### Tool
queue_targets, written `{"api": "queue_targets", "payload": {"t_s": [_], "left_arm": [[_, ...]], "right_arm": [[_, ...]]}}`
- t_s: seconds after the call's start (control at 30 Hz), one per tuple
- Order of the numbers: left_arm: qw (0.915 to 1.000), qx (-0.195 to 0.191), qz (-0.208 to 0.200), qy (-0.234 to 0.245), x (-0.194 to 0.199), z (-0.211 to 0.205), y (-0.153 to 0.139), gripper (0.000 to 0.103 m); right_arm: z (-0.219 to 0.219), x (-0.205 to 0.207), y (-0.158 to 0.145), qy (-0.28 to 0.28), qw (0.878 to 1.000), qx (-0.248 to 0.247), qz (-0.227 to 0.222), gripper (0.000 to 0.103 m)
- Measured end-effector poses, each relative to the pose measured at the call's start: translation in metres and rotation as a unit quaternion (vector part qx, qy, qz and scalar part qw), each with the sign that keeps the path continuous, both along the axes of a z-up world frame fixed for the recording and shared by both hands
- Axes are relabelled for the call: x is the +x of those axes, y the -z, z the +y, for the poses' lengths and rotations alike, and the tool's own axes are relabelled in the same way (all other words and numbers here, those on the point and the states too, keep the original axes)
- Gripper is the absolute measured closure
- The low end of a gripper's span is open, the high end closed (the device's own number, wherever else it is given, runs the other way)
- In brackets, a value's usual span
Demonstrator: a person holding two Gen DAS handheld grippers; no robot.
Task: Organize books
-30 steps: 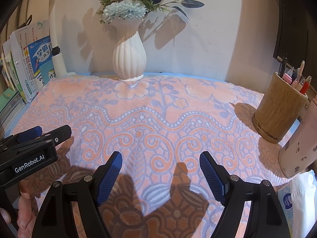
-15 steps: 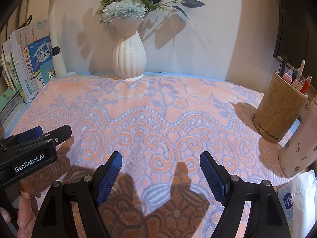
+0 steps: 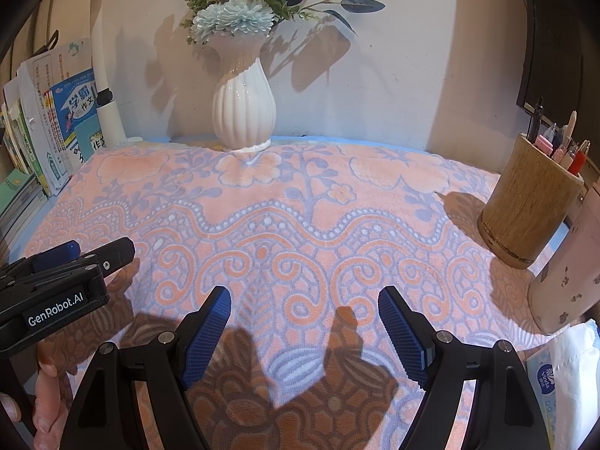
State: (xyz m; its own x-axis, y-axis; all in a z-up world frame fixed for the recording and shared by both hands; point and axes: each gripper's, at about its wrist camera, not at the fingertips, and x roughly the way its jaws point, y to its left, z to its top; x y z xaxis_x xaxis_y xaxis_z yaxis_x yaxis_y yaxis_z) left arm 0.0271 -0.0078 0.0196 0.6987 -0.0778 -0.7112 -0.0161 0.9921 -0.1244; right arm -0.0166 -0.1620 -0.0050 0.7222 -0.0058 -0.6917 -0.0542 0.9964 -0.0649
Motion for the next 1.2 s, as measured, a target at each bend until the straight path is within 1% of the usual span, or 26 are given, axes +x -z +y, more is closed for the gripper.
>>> {"api": "queue_targets", "payload": {"t_s": [0.67, 0.8, 0.9, 0.93, 0.97, 1.0, 1.03, 1.07, 1.13, 1.2], "left_arm": [[1.0000, 0.002, 0.002, -0.002, 0.000, 0.000, 0.001, 0.022], [0.9999, 0.016, 0.002, 0.000, -0.003, -0.003, -0.001, 0.022], [0.9991, 0.042, 0.001, 0.010, -0.011, -0.009, -0.006, 0.022], [0.9983, 0.056, 0.014, 0.012, -0.015, -0.013, -0.007, 0.022], [0.9977, 0.058, 0.028, 0.020, -0.017, -0.015, -0.006, 0.022], [0.9975, 0.050, 0.039, 0.031, -0.019, -0.015, -0.006, 0.022], [0.9972, 0.033, 0.053, 0.041, -0.024, -0.014, -0.003, 0.022], [0.9968, 0.028, 0.063, 0.039, -0.026, -0.013, 0.000, 0.022], [0.9949, 0.031, 0.091, 0.032, -0.028, -0.012, 0.009, 0.022], [0.9951, 0.046, 0.082, 0.030, -0.034, -0.013, 0.011, 0.022]], "right_arm": [[-0.001, 0.001, -0.001, 0.001, 1.000, 0.001, 0.002, 0.023], [-0.001, 0.001, -0.001, 0.004, 1.000, -0.001, 0.003, 0.023], [-0.002, -0.001, -0.003, 0.008, 1.000, 0.000, 0.002, 0.023], [-0.003, -0.003, -0.003, 0.008, 1.000, 0.002, 0.005, 0.023], [-0.004, -0.004, -0.003, 0.008, 1.000, 0.005, 0.010, 0.023], [-0.006, -0.005, -0.002, 0.008, 1.000, 0.014, 0.017, 0.023], [-0.009, -0.007, -0.001, 0.008, 0.999, 0.024, 0.025, 0.023], [-0.012, -0.008, 0.000, 0.009, 0.999, 0.033, 0.031, 0.023], [-0.016, -0.009, 0.002, 0.011, 0.998, 0.044, 0.041, 0.023], [-0.019, -0.008, 0.005, 0.014, 0.997, 0.052, 0.056, 0.023]]}}
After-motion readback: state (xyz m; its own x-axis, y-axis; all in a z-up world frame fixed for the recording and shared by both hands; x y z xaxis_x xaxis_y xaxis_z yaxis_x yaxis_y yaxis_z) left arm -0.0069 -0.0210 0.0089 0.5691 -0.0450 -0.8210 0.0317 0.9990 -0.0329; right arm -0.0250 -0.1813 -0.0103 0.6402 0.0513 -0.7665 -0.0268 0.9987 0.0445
